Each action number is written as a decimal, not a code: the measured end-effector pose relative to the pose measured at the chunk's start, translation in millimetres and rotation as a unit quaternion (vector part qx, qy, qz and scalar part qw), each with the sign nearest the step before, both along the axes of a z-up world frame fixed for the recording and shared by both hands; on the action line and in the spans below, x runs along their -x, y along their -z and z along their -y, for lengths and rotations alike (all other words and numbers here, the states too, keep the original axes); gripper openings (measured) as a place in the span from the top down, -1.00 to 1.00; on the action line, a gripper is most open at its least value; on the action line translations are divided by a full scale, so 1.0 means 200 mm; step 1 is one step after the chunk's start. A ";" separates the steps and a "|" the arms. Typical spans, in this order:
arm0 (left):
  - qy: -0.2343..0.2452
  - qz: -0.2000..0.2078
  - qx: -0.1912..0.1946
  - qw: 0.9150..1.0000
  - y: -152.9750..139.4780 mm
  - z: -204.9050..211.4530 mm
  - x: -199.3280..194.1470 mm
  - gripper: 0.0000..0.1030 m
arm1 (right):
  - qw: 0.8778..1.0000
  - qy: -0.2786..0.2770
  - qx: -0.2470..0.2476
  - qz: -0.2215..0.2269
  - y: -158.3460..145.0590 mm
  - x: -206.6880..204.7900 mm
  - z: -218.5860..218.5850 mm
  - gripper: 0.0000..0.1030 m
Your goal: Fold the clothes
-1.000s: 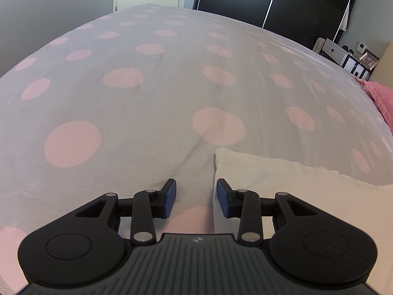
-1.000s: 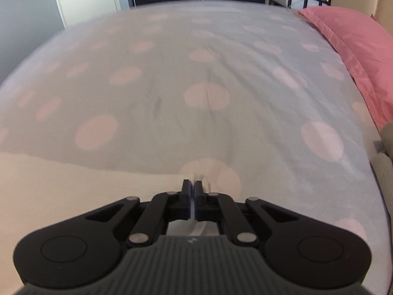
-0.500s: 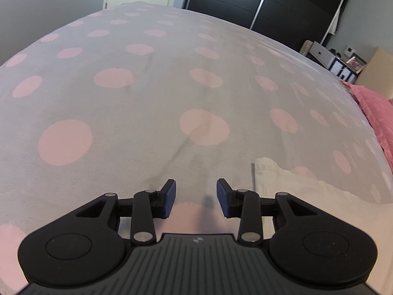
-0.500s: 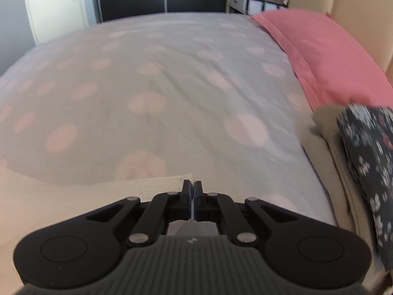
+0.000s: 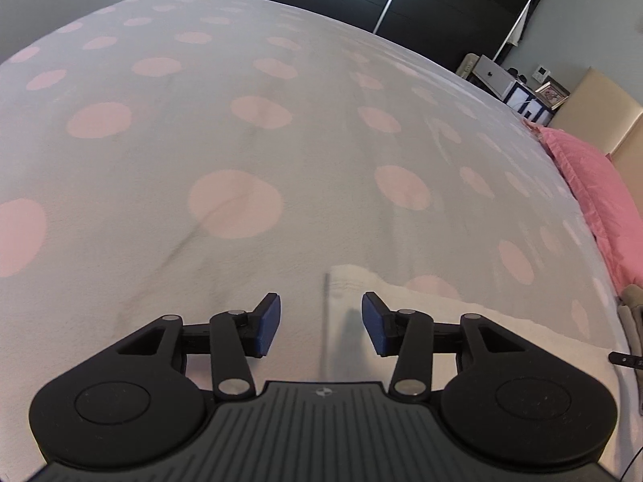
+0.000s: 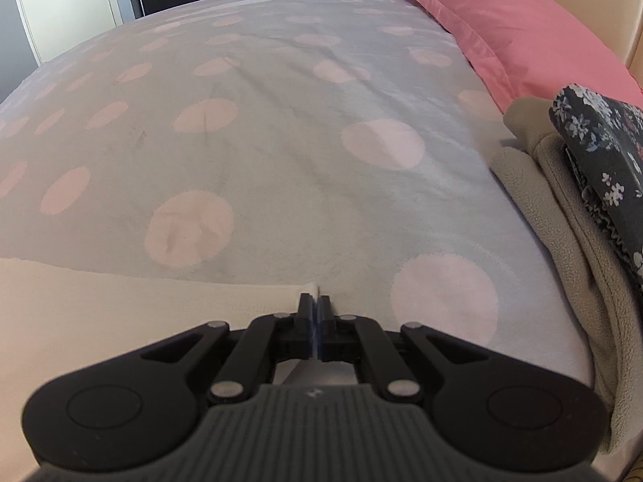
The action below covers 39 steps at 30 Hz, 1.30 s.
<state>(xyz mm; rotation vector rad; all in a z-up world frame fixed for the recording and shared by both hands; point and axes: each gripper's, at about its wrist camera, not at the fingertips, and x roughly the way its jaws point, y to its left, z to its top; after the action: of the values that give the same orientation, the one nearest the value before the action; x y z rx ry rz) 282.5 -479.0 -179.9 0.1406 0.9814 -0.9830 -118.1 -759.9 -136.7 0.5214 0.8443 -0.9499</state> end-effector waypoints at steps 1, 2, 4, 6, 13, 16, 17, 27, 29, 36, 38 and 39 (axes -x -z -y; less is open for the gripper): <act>0.003 0.001 -0.002 1.000 0.00 0.03 0.01 0.12 | 1.000 0.000 0.000 0.002 0.00 0.00 0.00 0.97; 0.006 0.002 -0.004 1.000 0.00 0.05 0.03 0.12 | 1.000 0.000 -0.001 0.004 0.00 0.00 0.00 0.97; 0.002 0.017 -0.021 1.000 0.02 0.08 0.05 0.26 | 1.000 -0.001 -0.001 0.007 0.00 0.01 0.00 0.97; -0.002 0.020 -0.025 0.999 0.03 0.09 0.06 0.71 | 1.000 -0.001 0.001 0.014 -0.02 0.01 -0.01 0.97; -0.019 0.044 0.034 0.998 -0.19 -0.04 0.07 0.99 | 0.998 -0.009 0.041 0.056 -0.20 0.01 -0.08 0.97; -0.032 0.062 0.062 0.996 -0.36 -0.14 0.07 1.00 | 0.993 -0.022 0.070 0.093 -0.37 0.00 -0.15 0.97; -0.038 0.067 0.072 0.994 -0.41 -0.18 0.07 1.00 | 0.990 -0.030 0.081 0.108 -0.43 -0.01 -0.19 0.97; -0.091 0.098 0.103 0.986 -0.66 -0.40 -0.02 1.00 | 0.976 -0.042 0.167 0.132 -0.81 -0.18 -0.39 0.97; -0.093 0.109 0.090 0.986 -0.62 -0.37 -0.04 1.00 | 0.979 -0.034 0.164 0.116 -0.78 -0.25 -0.36 0.96; -0.100 0.115 0.015 0.988 -0.30 -0.20 -0.15 1.00 | 0.988 -0.042 0.142 0.051 -0.47 -0.54 -0.22 0.96; -0.098 0.114 -0.004 0.989 -0.20 -0.17 -0.17 1.00 | 0.990 -0.046 0.127 0.036 -0.36 -0.59 -0.18 0.96; -0.097 0.114 -0.012 0.989 -0.15 -0.15 -0.18 0.99 | 0.991 -0.047 0.120 0.029 -0.30 -0.61 -0.16 0.96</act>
<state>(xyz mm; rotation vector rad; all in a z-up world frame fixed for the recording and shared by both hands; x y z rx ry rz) 318.5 -448.8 -150.0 0.1715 0.7809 -0.7588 3.1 -728.5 -76.9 0.2987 0.6852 -0.9305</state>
